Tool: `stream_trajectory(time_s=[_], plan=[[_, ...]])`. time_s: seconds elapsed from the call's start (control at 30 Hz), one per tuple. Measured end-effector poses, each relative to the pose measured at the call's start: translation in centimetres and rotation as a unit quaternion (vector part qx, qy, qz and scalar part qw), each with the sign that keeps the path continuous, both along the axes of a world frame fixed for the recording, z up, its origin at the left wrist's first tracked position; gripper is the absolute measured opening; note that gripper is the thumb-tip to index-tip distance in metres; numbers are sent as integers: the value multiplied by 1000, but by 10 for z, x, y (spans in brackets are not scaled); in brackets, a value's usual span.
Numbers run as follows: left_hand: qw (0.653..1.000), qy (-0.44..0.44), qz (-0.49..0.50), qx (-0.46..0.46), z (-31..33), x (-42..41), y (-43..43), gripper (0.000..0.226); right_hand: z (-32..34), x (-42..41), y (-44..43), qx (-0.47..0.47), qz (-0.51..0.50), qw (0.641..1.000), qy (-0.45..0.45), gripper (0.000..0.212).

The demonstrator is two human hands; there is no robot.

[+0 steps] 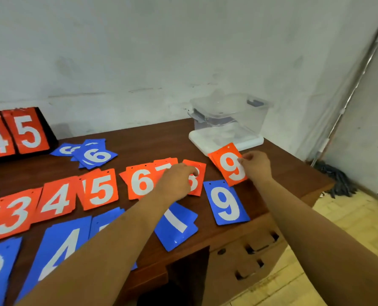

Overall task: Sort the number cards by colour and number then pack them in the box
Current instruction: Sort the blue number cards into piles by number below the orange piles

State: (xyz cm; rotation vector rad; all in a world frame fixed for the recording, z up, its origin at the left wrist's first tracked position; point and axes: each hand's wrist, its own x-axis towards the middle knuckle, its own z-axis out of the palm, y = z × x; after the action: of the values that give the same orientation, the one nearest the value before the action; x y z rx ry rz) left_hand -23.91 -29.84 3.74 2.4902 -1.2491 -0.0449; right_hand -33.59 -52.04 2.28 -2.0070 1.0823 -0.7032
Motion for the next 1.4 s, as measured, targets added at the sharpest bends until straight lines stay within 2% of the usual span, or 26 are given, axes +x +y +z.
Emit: stream_trajectory(time_s=[0.13, 0.3, 0.4, 0.5, 0.6, 0.77, 0.9, 1.0, 1.17, 1.23, 1.33, 1.4], plan=[[997, -14, -40, 59, -9, 11, -11, 38, -21, 12, -7, -71, -13, 995, 64, 19], [997, -34, -54, 39, -19, 19, -18, 31, -30, 19, -2, -173, -32, 974, 143, 24], [998, -39, -52, 8, -27, 18, -22, 31, -23, 16, 4, -186, -42, 974, 121, 23], [997, -13, -31, -65, -23, 23, -19, 30, -12, 17, 15, -207, -12, 977, 57, 22], [995, -6, 1, -100, -6, 46, 5, 21, 5, 29, 46, -183, 69, 981, 12, 30], [987, -4, 132, -91, 11, 113, 85, 14, 18, 81, 114, -189, 192, 963, 31, 37], [967, 3, 236, -95, 11, 159, 144, 17, 23, 138, 160, -177, 266, 947, 42, 38], [957, 6, 279, -84, 7, 187, 169, 22, 21, 185, 192, -179, 306, 934, 50, 39], [955, 6, 293, -39, -9, 235, 187, 37, 14, 257, 229, -180, 352, 913, 98, 31], [961, 20, 275, -10, -19, 251, 189, 49, 8, 285, 236, -176, 356, 908, 134, 39], [971, -3, 239, 20, -31, 266, 193, 51, -1, 320, 245, -214, 327, 892, 228, 61], [972, -12, 235, 0, -36, 272, 196, 52, -2, 335, 249, -162, 308, 902, 254, 67]])
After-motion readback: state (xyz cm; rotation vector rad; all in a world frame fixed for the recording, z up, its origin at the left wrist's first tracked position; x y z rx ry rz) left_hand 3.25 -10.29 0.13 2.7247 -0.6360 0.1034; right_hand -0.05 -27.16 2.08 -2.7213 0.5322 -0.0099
